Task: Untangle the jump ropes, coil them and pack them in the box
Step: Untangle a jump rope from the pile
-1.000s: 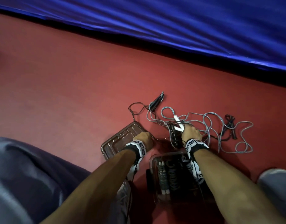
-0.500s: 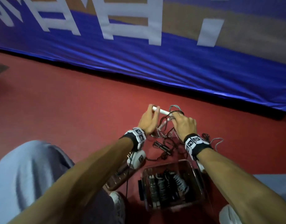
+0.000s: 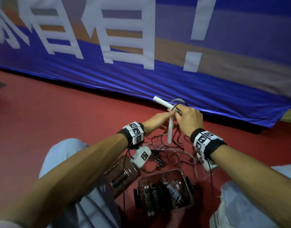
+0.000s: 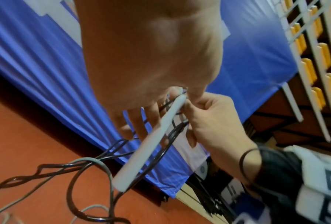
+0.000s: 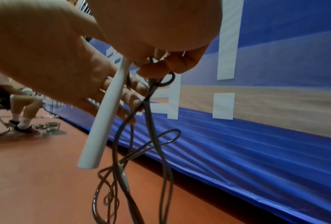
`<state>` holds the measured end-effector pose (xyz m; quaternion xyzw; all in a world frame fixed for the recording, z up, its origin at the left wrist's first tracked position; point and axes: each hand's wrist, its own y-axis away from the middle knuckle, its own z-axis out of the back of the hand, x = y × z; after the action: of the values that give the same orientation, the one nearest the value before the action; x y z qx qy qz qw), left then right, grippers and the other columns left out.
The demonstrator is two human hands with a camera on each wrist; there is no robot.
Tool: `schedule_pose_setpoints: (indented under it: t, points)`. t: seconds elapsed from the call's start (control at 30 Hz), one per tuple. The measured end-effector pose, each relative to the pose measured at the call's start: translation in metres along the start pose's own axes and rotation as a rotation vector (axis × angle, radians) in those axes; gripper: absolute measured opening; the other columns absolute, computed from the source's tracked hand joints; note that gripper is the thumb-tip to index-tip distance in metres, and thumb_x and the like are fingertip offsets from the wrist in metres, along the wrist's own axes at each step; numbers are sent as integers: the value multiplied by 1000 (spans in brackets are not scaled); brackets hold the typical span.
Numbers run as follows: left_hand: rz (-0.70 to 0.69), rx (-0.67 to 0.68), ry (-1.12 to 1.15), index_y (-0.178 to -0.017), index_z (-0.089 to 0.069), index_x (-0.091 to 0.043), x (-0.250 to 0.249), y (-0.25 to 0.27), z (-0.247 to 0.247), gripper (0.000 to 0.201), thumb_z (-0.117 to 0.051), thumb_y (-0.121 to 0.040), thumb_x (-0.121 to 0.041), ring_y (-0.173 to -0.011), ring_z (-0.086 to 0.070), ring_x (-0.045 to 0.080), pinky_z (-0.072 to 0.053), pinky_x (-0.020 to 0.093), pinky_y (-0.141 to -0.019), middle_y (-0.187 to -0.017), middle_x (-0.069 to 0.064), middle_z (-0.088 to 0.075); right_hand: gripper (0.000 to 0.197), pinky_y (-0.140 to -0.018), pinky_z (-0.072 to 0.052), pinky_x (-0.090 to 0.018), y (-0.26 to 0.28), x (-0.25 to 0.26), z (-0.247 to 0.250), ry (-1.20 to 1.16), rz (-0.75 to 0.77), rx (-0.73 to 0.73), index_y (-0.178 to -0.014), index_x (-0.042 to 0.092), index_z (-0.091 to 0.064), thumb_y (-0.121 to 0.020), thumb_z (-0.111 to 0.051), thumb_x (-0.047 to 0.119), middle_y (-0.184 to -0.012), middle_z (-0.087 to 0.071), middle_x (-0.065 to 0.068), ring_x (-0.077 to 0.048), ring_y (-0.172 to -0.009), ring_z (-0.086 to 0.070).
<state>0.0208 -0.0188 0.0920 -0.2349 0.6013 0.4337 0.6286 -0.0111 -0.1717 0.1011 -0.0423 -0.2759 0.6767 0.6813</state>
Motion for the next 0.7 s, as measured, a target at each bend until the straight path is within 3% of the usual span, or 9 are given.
schedule_pose_setpoints:
  t: [0.1, 0.2, 0.27, 0.33, 0.43, 0.53, 0.6, 0.67, 0.7]
  points:
    - [-138, 80, -102, -123, -60, -10, -3, -3, -7, 39, -52, -103, -43, -93, -70, 15, -51, 21, -71, -108, 8, -72, 14, -68, -49, -42, -1, -6, 15, -47, -52, 3, -100, 25, -72, -91, -66, 33, -87, -74, -12, -42, -85, -67]
    - [-222, -76, -579, -95, -64, -18, -8, -9, 3, 48, -52, -92, -64, -76, -68, 21, -52, 36, -65, -82, 1, -71, 15, -68, -48, -42, -4, -11, 20, -7, -35, 9, -101, 24, -72, -92, -65, 33, -87, -73, -13, -42, -85, -68]
    - [-261, -225, -973, -75, -56, -18, -13, -8, 14, 46, -54, -91, -61, -68, -61, 24, -43, 35, -56, -68, -4, -59, 17, -66, -47, -42, -7, -10, 20, 74, 12, 32, -102, 23, -71, -93, -65, 36, -88, -73, -15, -43, -86, -68]
    - [-347, -304, -1153, -68, -51, -20, -21, -1, 16, 41, -56, -94, -50, -72, -56, 22, -39, 32, -59, -74, -4, -52, 20, -68, -47, -41, -10, -9, 20, 140, 25, 73, -103, 20, -69, -96, -64, 38, -91, -73, -16, -43, -88, -68]
    - [-341, -96, -858, -73, -70, -15, -29, 7, 5, 54, -45, -102, -52, -67, -60, 15, -50, 29, -64, -74, -3, -65, 19, -70, -47, -42, -12, -7, 18, 138, -30, 84, -103, 15, -68, -96, -64, 32, -92, -72, -18, -44, -90, -68]
    - [-98, -15, -241, -90, -73, -2, -31, 10, -16, 70, -27, -106, -53, -68, -68, 24, -57, 36, -73, -82, 16, -75, 21, -69, -48, -43, -15, -4, 18, 72, -104, 44, -100, 15, -71, -97, -64, 35, -90, -71, -19, -45, -89, -67]
    - [35, -75, 7, -102, -65, 11, -30, 11, -20, 53, -38, -108, -35, -64, -66, 26, -58, 43, -76, -83, 26, -71, 21, -66, -49, -43, -15, 1, 17, -13, -134, -5, -99, 19, -73, -96, -66, 38, -85, -72, -18, -46, -84, -66]
    - [84, -140, 3, -100, -62, 9, -26, 13, -16, 31, -54, -102, -21, -61, -68, 25, -60, 51, -80, -76, 19, -69, 25, -59, -44, -40, -12, 6, 17, -83, -145, -55, -92, 18, -73, -96, -67, 43, -77, -70, -15, -45, -77, -64]
    - [61, -215, -81, -98, -59, 4, -25, 14, -12, 28, -63, -97, -23, -61, -69, 26, -61, 51, -76, -77, 15, -70, 30, -57, -41, -38, -11, 8, 17, -114, -149, -70, -87, 17, -71, -96, -67, 46, -72, -68, -14, -44, -72, -62]
